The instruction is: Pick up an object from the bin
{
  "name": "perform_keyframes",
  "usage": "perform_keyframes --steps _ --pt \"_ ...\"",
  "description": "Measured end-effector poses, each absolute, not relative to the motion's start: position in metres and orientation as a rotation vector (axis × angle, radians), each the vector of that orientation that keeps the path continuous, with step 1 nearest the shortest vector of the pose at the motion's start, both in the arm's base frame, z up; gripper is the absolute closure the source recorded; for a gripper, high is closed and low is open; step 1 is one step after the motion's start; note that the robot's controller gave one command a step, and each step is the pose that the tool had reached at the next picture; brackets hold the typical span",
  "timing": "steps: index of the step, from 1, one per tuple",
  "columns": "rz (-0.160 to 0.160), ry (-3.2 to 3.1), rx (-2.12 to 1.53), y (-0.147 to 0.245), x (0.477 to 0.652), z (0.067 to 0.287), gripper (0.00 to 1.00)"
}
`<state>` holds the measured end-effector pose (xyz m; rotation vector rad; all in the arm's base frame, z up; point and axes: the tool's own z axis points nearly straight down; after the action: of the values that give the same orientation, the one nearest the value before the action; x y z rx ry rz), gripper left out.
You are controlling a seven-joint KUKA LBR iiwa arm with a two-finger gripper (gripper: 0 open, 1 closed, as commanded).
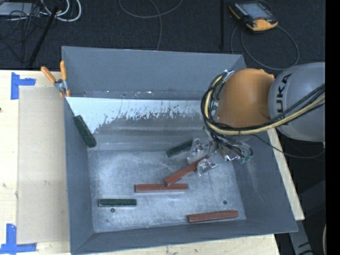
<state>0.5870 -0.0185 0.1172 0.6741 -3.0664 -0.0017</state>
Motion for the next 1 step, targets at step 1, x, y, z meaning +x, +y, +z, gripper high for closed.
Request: perform_keyframes --steps 1 --pt "-0.001 -3.082 0.621 -0.0073 0.5989 0.2273 1.0"
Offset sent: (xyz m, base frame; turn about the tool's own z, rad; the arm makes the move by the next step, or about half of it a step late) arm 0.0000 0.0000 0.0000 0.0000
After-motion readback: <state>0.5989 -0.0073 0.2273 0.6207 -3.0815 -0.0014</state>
